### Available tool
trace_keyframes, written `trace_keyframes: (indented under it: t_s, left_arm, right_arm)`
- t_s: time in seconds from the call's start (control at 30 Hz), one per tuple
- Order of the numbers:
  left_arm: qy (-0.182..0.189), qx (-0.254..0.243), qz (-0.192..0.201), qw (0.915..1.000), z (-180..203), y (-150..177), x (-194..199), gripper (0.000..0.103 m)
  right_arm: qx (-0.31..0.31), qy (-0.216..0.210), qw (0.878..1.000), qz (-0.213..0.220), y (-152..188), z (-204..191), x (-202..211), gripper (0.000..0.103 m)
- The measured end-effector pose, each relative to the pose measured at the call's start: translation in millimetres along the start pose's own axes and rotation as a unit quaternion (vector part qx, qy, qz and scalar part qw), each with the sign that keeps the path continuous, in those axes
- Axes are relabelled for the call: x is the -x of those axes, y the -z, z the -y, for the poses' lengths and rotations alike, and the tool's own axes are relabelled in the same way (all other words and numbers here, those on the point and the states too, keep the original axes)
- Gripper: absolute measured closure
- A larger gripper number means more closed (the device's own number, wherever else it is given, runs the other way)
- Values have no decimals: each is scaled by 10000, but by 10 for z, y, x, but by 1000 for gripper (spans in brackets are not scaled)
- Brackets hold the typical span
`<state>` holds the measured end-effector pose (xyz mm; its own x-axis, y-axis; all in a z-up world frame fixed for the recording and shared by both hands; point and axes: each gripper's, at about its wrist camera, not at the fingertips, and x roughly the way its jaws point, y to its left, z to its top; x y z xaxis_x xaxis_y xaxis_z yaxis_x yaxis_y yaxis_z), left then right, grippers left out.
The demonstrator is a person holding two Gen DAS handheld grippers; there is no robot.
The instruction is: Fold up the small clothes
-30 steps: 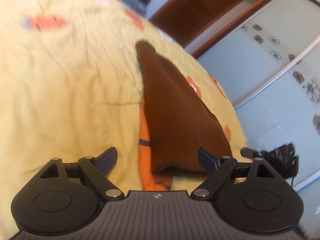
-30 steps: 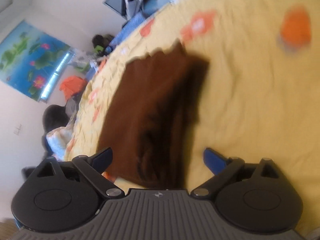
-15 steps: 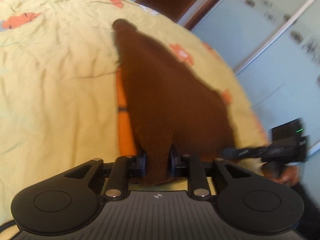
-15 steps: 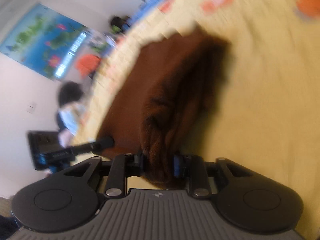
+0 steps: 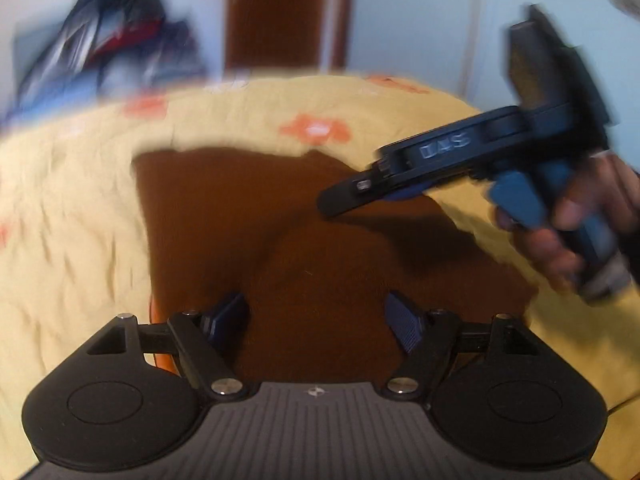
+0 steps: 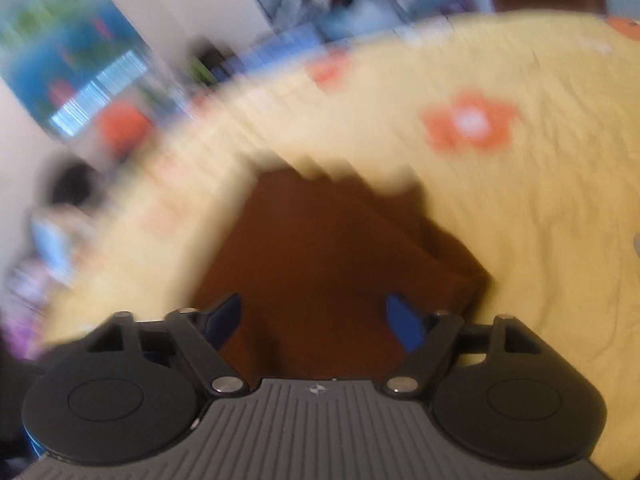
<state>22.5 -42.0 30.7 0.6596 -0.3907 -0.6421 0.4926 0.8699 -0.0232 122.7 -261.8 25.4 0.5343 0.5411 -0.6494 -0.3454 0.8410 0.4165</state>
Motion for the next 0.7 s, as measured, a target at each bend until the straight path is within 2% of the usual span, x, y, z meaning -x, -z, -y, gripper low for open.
trace_keyframes:
  t_s: [0.03, 0.1, 0.13, 0.2, 0.23, 0.27, 0.33, 0.37, 0.4, 0.43, 0.47, 0.5, 0.57, 0.63, 0.7]
  left_arm:
    - [-51, 49, 28, 10000, -1, 2, 99, 26]
    - [110, 285, 271, 9992, -89, 37, 388, 25]
    - [160, 462, 381, 9981, -190, 75, 529, 25]
    - [156, 963, 298, 9948, -408, 140, 617, 25]
    - [237, 1342, 146, 9906, -556, 177, 581, 25]
    - [379, 1761, -27, 9836, -707, 220, 532, 26]
    - [714, 2431, -376, 9666, -914, 307, 372, 27]
    - [898, 2599, -441, 9604, -940, 327, 305, 33]
    - [1005, 2615, -379, 9592, -918, 339, 303, 48]
    - [1256, 2674, -542, 9538, -886, 337, 241, 63]
    - [1393, 2740, -676, 9492, -866, 334, 178, 78]
    - [1257, 2648, -666, 9537, -809, 311, 188, 79]
    - [1125, 2337, -592, 9640, -708, 289, 339, 82]
    - [1103, 2216, -584, 9671, -729, 310, 440, 83]
    - [802, 1945, -730, 9749, -694, 382, 388, 83]
  right_arm:
    - [201, -33, 9997, 97, 26, 21, -17, 29]
    - [30, 56, 9999, 95, 21, 19, 91, 31]
    - [-81, 107, 9998, 110, 13, -27, 197, 29]
    - [-260, -101, 9993, 265, 161, -40, 515, 24]
    - [-359, -250, 9984, 349, 287, -40, 659, 16]
    - [-474, -367, 9976, 351, 418, 2, 775, 13]
    - [-785, -503, 9955, 138, 598, 110, 866, 14]
    - [-963, -577, 9937, -40, 673, 160, 846, 16]
    - [-1170, -713, 9903, -212, 740, 209, 800, 23]
    - [-1372, -917, 9855, -396, 809, 246, 736, 47]
    - [-1488, -1122, 9806, -602, 876, 269, 668, 66]
    - [-1471, -1137, 9799, -721, 912, 260, 599, 76]
    - [-1274, -1100, 9838, -617, 914, 201, 658, 77]
    - [-980, -1100, 9879, -476, 903, 120, 835, 78]
    - [-823, -950, 9907, -524, 938, 117, 879, 78]
